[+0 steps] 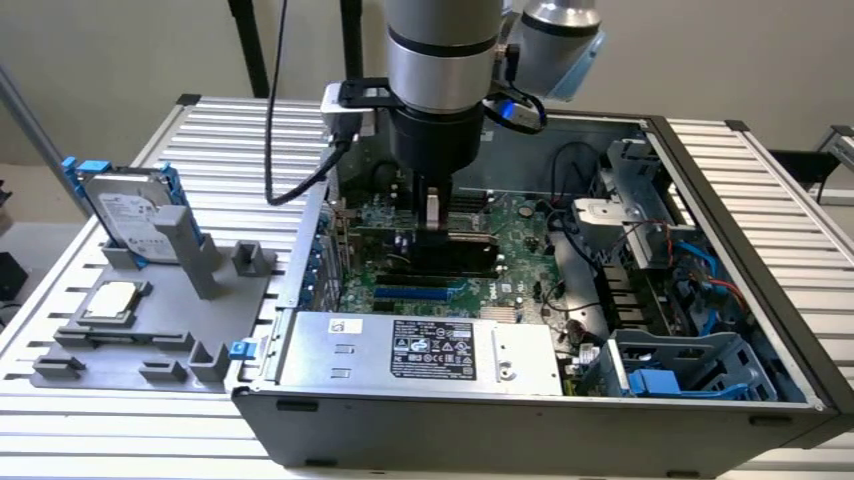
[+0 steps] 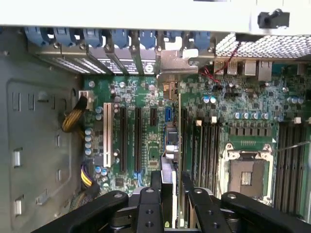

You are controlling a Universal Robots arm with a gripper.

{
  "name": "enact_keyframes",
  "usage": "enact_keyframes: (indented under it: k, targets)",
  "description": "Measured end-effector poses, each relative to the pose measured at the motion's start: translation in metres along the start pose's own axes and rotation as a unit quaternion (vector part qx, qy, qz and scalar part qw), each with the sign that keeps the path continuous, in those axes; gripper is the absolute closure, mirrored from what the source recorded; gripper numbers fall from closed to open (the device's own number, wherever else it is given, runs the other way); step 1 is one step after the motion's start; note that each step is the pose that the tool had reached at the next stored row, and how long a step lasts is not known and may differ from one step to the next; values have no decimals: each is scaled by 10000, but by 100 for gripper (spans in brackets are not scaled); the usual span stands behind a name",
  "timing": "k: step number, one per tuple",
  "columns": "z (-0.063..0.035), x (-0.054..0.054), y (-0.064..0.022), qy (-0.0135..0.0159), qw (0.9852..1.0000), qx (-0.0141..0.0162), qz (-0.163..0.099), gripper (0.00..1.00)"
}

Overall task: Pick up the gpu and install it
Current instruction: 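Insert the gpu into the slot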

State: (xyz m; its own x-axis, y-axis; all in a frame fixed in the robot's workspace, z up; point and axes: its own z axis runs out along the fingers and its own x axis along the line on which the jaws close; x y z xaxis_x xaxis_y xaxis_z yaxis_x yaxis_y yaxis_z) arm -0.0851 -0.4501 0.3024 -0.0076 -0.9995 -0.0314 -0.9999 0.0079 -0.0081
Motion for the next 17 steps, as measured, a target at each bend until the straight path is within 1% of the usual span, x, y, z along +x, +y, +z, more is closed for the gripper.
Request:
enact_keyframes:
  k: [2,9,17]
  targets:
    - [36,16,24,-2,10000,8,2,73]
    - [91,15,40,1,9999,12,119,73]
    - [105,10,42,-1,9999,17,146,73]
